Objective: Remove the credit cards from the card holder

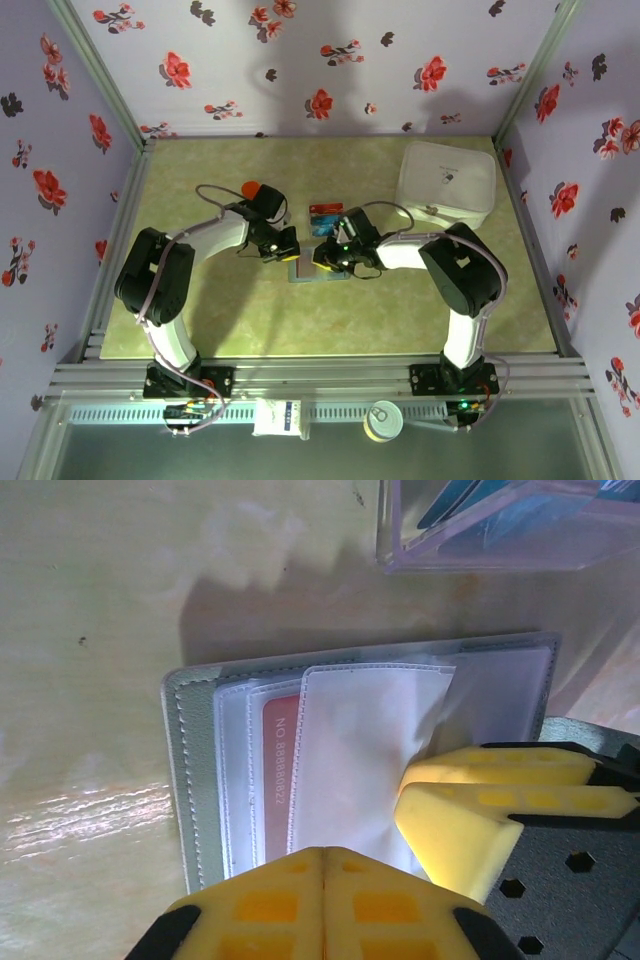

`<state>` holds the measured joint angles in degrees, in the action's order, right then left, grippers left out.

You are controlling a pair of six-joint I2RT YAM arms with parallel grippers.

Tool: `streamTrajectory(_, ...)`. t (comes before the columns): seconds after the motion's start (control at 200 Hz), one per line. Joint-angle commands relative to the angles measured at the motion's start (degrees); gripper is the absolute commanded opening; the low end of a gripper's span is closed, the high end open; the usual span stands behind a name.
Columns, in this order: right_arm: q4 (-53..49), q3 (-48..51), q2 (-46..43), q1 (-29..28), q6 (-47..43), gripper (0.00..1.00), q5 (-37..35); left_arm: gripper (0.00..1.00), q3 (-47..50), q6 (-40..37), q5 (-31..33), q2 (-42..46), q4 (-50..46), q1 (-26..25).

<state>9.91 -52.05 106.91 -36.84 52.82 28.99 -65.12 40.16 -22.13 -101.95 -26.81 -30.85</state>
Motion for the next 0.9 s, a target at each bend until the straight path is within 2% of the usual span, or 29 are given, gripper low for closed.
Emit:
streamTrajectory(0.0, 1.11, 2.38, 0.09, 1.37, 1.87, 0.21, 0.98, 0.08, -0.55, 0.88, -1.49, -1.05, 0.77, 0.02)
streamTrajectory(0.205, 0.19, 3.10, -0.13, 2.65, 0.54, 0.20, 1.48, 0.13, 0.25, 2.30, -1.94, -2.01, 2.88, -0.26)
streamTrajectory(0.545, 1.95, 3.98, 1.23, 3.00, 1.50, 0.13, 2.15, 0.29, 0.72, 3.39, -2.53, -3.59, 4.93, -0.62)
streamTrajectory(0.895, 2.39, 4.59, 2.18, 3.61, 1.94, 0.02, 2.20, 0.32, 0.87, 4.18, -2.99, -5.16, 5.93, -0.88)
